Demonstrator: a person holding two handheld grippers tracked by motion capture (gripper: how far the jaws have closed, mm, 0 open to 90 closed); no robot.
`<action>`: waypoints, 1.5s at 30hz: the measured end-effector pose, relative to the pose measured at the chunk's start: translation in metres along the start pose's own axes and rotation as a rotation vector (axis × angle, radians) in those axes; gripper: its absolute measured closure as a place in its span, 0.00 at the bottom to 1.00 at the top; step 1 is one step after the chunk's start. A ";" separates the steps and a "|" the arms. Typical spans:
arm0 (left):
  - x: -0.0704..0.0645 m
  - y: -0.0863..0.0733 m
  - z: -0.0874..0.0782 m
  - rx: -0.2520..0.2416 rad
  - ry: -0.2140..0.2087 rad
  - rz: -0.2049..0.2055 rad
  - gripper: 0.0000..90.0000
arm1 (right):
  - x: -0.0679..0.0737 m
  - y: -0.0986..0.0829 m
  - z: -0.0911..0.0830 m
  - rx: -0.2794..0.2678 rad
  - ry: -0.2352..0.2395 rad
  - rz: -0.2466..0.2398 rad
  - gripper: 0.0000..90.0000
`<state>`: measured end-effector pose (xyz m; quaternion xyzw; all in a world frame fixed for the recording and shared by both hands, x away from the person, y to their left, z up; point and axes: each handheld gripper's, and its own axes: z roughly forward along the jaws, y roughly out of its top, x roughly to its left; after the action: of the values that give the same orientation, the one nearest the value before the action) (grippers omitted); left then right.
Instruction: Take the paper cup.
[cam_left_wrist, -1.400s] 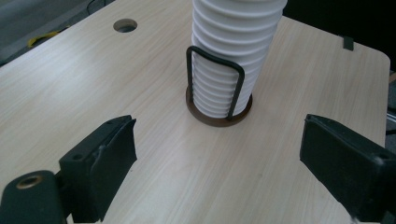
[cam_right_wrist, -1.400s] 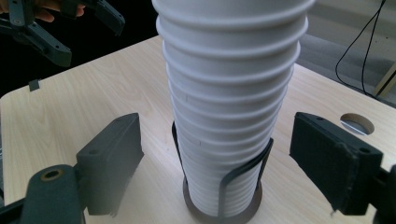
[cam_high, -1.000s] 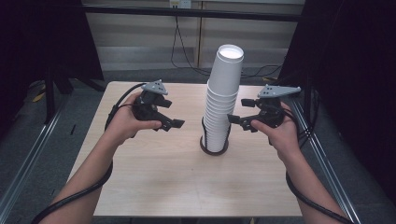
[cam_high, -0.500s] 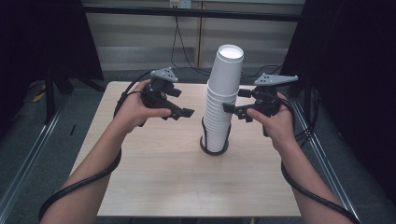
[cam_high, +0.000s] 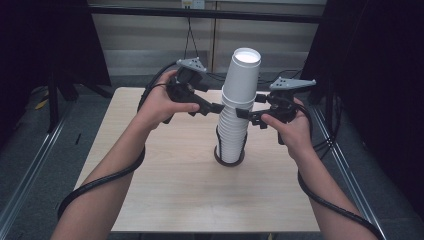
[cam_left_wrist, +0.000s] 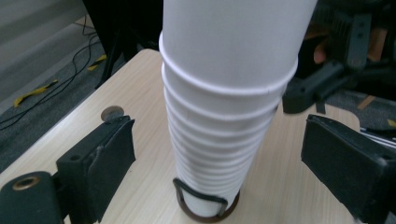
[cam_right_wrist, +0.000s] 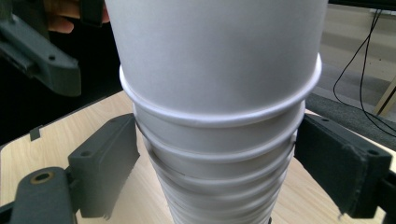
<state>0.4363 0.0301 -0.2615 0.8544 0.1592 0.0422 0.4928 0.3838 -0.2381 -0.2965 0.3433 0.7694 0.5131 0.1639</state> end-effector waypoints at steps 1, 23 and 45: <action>0.000 0.000 0.000 0.000 0.000 0.000 0.10 | 0.000 0.000 0.000 0.000 0.000 0.000 0.15; -0.006 0.033 0.048 -0.094 -0.008 0.010 0.04 | -0.001 -0.001 0.002 -0.009 -0.002 -0.011 0.13; -0.008 0.037 0.052 -0.155 0.015 -0.016 0.11 | 0.001 0.000 0.005 -0.010 -0.017 -0.013 0.13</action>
<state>0.4493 -0.0322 -0.2557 0.8120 0.1663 0.0569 0.5565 0.3856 -0.2340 -0.2984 0.3418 0.7676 0.5130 0.1754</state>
